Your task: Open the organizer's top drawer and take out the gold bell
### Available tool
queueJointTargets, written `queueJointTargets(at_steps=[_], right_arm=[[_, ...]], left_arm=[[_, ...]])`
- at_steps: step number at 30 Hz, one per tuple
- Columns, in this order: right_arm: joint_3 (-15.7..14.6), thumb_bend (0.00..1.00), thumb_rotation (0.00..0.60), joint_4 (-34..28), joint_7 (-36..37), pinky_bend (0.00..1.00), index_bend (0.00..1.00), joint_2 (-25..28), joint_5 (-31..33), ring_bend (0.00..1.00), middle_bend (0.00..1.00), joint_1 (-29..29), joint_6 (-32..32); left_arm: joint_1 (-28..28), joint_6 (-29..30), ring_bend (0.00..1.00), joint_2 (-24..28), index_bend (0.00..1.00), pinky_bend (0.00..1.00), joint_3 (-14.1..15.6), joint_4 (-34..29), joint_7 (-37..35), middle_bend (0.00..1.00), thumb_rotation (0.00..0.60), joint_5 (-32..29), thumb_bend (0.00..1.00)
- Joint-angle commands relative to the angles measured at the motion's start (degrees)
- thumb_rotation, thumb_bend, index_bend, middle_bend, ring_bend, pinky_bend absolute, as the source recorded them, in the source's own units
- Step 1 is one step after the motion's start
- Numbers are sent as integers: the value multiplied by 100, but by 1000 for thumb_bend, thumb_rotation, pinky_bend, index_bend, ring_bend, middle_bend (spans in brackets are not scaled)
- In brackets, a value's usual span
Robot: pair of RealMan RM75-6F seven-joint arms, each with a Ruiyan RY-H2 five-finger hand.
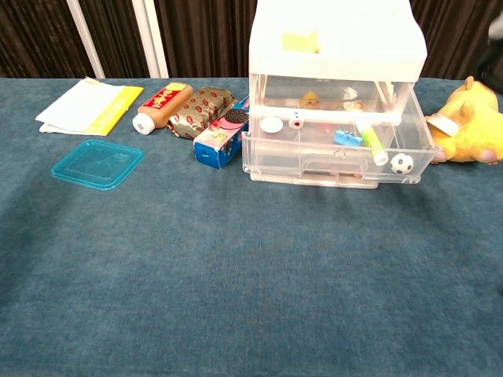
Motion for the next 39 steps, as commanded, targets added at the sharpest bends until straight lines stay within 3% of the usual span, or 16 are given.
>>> queueJointTargets(at_steps=[1, 25, 39], right_arm=[[-86, 254, 600, 159, 61, 1000, 677, -245, -51, 1000, 972, -120, -38], [-62, 254, 600, 1156, -133, 1000, 689, -2142, -58, 1000, 972, -249, 12], [-118, 255, 600, 1618, -634, 1000, 691, -2667, 388, 1000, 971, -219, -184]], left_arm=[[0, -2, 0, -2, 73, 0, 2, 4, 0, 5, 600, 0, 422], [-12, -36, 0, -21, 73, 0, 1, 42, -4, 5, 600, -30, 422], [-21, -56, 0, -22, 73, 0, 10, 45, -1, 5, 600, -21, 422]])
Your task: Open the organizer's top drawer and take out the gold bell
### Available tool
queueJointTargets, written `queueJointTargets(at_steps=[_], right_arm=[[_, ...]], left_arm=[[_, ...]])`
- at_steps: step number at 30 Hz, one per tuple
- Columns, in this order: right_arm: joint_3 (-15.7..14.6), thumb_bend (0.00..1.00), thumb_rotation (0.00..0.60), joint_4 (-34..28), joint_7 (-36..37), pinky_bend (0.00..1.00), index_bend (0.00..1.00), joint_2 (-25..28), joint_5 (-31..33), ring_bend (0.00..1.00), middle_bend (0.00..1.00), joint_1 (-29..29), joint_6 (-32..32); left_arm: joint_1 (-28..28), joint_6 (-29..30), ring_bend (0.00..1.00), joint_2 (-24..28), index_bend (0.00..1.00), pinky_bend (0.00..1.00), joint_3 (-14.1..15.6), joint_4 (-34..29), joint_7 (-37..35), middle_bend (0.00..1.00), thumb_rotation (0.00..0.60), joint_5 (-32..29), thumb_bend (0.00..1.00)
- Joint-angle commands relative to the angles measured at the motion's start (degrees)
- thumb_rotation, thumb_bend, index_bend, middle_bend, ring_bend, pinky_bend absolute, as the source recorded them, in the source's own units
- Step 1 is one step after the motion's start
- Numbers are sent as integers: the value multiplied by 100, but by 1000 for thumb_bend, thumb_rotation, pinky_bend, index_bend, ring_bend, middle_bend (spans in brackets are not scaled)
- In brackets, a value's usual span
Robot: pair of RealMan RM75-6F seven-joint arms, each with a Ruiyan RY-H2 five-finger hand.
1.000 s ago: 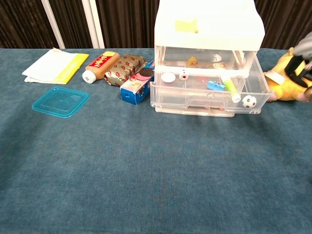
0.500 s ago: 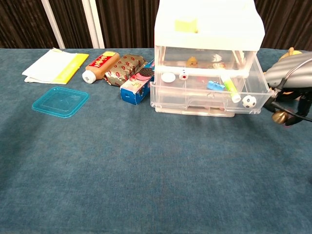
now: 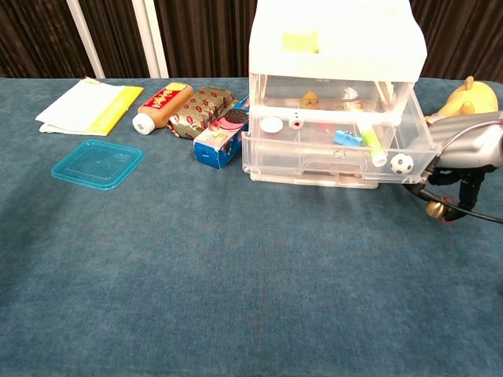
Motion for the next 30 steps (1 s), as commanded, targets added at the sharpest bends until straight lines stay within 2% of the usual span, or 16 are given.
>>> queueJointTargets(at_steps=[1, 17, 24, 30], right_arm=[[-16, 254, 600, 86, -131, 1000, 690, -105, 114, 1000, 971, 20, -50], [-69, 242, 600, 267, -478, 1000, 673, -407, 497, 1000, 967, 30, -62], [-109, 233, 600, 203, -742, 1000, 487, -389, 784, 1000, 965, 78, -107], [-148, 231, 600, 71, -1040, 1000, 366, -303, 1074, 1000, 965, 133, -65]], left_arm=[[3, 7, 0, 2, 73, 0, -2, -3, -4, 5, 600, -2, 422], [2, 0, 0, 5, 73, 0, -2, -2, -18, 5, 600, -9, 422], [-4, -5, 0, 0, 73, 0, -2, -5, -8, 5, 600, -8, 422], [-2, -5, 0, 2, 73, 0, 1, -5, -10, 5, 600, -8, 422]])
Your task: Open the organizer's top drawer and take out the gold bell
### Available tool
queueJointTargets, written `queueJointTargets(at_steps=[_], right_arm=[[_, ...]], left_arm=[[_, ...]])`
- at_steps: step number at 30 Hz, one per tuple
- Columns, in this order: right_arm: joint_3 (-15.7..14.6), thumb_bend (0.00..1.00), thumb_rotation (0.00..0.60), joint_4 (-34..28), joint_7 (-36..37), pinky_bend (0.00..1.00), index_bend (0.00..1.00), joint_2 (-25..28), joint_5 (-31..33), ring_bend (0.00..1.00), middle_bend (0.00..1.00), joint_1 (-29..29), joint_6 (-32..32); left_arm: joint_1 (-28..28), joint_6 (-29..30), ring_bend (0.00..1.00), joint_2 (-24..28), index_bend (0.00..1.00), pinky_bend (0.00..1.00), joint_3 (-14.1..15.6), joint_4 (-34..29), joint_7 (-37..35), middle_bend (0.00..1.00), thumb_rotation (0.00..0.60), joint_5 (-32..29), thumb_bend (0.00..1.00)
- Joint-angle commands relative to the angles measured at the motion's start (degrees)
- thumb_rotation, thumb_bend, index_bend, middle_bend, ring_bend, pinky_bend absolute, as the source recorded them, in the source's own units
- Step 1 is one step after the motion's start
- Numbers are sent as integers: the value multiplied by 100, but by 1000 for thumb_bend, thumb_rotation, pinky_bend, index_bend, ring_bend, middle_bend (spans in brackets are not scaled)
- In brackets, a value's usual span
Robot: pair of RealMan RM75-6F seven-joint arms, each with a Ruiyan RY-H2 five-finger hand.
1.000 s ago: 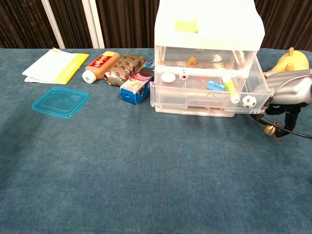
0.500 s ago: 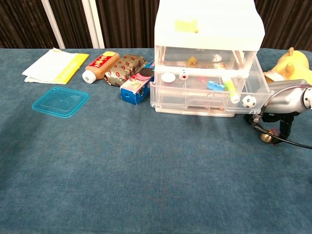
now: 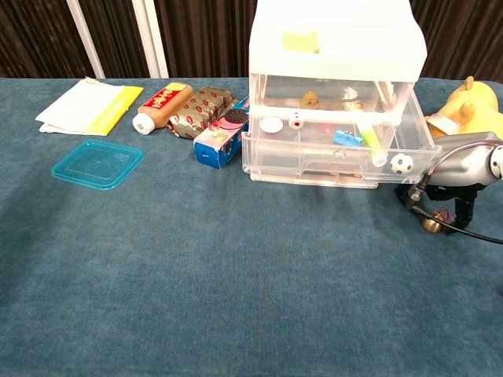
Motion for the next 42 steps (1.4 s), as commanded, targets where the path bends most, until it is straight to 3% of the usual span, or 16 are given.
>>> queueJointTargets(at_steps=[1, 9, 17, 22, 28, 35, 42], right_arm=[[-16, 231, 600, -119, -159, 1000, 357, 79, 167, 1000, 965, 34, 59], [-105, 230, 600, -546, -541, 1000, 326, 415, 541, 1000, 964, 108, 199], [-165, 231, 600, -1372, -597, 998, 274, 1332, 946, 999, 935, 153, 337], [69, 230, 600, -2061, -81, 866, 207, 2313, 1279, 885, 737, -21, 762], [452, 218, 600, -2713, 1285, 690, 189, 3104, 653, 728, 528, -1037, 2395], [309, 193, 600, -2666, 2043, 392, 146, 3045, -42, 465, 284, -2119, 3687], [40, 174, 600, -2352, 2071, 330, 128, 2388, -604, 371, 207, -2968, 4659]], left_arm=[[-3, -8, 0, -2, 72, 0, 4, 1, 7, 5, 600, 3, 422], [-1, -9, 0, -5, 73, 0, 6, -2, 17, 5, 600, -8, 422], [-3, 0, 0, -14, 73, 0, 14, -1, 55, 5, 600, 11, 422], [3, 24, 0, -6, 73, 0, 7, -16, 63, 5, 600, 19, 422], [1, 54, 0, -1, 72, 0, 12, -62, 111, 5, 600, 65, 422], [7, 80, 0, -1, 72, 0, 20, -107, 158, 5, 600, 94, 422], [12, 120, 0, 27, 73, 0, 15, -164, 158, 5, 600, 144, 422]])
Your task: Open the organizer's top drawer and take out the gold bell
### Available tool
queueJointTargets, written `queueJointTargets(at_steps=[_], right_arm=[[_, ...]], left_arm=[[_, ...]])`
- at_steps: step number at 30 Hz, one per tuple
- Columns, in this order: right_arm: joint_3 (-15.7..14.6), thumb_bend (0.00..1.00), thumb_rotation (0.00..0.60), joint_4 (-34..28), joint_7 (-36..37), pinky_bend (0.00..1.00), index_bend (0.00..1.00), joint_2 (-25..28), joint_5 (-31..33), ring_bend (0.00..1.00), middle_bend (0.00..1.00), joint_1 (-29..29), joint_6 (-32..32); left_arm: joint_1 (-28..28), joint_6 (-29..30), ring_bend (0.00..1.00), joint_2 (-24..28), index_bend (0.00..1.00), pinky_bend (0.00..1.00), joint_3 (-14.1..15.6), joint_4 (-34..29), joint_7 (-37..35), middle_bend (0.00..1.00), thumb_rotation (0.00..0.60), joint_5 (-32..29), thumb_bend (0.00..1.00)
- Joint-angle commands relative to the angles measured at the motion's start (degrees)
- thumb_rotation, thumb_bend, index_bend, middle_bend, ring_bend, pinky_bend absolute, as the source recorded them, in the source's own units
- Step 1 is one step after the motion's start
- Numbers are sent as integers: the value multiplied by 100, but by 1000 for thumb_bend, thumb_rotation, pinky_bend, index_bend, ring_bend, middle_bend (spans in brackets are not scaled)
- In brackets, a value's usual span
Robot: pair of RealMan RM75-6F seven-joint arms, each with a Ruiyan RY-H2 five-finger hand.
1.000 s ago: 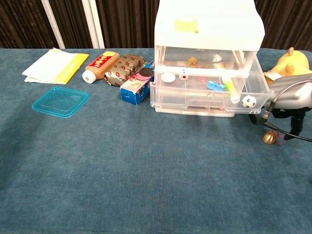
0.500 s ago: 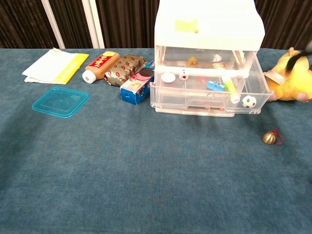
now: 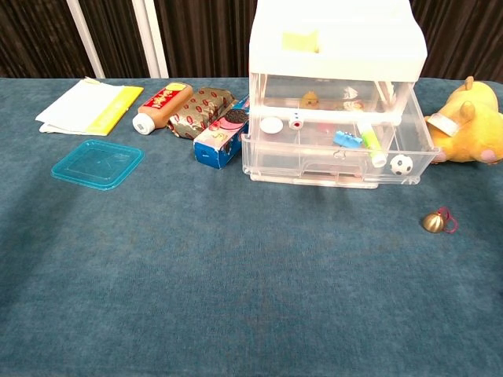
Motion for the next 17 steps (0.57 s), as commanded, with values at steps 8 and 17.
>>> queueJointTargets(at_steps=[8, 17], right_arm=[[-220, 159, 600, 735, -73, 316, 93, -1300, -967, 333, 161, -1090, 1419], [-128, 159, 600, 1043, -165, 316, 93, -1595, -1280, 333, 160, -1317, 1632]], left_arm=[[0, -37, 0, 100, 76, 0, 33, -82, -93, 4, 600, 77, 419], [-15, -104, 0, 142, 76, 0, 76, -117, -77, 4, 600, 110, 418]])
